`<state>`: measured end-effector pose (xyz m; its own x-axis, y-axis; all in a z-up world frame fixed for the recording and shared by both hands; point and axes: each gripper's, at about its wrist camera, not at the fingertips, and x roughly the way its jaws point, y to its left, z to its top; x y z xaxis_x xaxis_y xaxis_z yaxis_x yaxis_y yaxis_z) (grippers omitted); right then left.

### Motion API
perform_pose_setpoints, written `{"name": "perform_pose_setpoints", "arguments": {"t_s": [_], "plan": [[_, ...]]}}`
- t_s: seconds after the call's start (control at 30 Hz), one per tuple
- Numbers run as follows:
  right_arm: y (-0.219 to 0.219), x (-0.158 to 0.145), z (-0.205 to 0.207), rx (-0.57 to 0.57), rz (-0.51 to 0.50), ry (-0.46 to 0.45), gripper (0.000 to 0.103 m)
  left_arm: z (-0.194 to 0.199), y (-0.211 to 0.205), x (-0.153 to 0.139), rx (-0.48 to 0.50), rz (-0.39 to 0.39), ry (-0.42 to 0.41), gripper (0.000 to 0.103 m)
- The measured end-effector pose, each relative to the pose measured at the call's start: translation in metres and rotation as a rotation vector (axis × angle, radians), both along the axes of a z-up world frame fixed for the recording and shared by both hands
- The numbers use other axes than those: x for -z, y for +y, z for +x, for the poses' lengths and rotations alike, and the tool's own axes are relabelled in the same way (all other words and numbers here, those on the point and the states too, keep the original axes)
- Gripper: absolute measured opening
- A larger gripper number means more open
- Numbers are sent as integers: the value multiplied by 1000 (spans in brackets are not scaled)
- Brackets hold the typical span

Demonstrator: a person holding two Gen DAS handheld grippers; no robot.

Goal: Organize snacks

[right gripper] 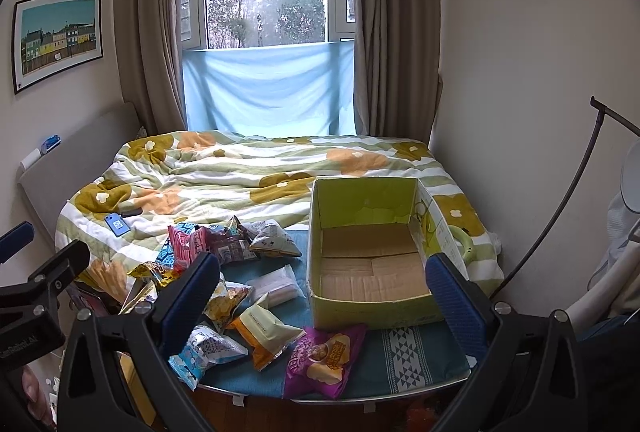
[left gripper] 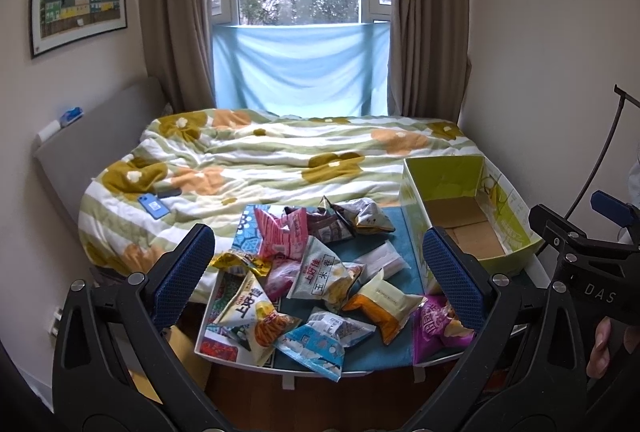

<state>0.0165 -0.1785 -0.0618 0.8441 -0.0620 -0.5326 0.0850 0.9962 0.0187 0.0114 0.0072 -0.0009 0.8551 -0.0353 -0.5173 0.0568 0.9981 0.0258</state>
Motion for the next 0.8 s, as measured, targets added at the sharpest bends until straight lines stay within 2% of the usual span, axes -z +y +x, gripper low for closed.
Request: {"name": "perform_pose_setpoints", "arguments": {"t_s": [0.4,0.8], "plan": [[2,8,-3,19,-9,10,103,6,1,0,2,15,8,103],[7,-1,3,22,-18,25,103,8,-4,4,9,21,22,103]]}}
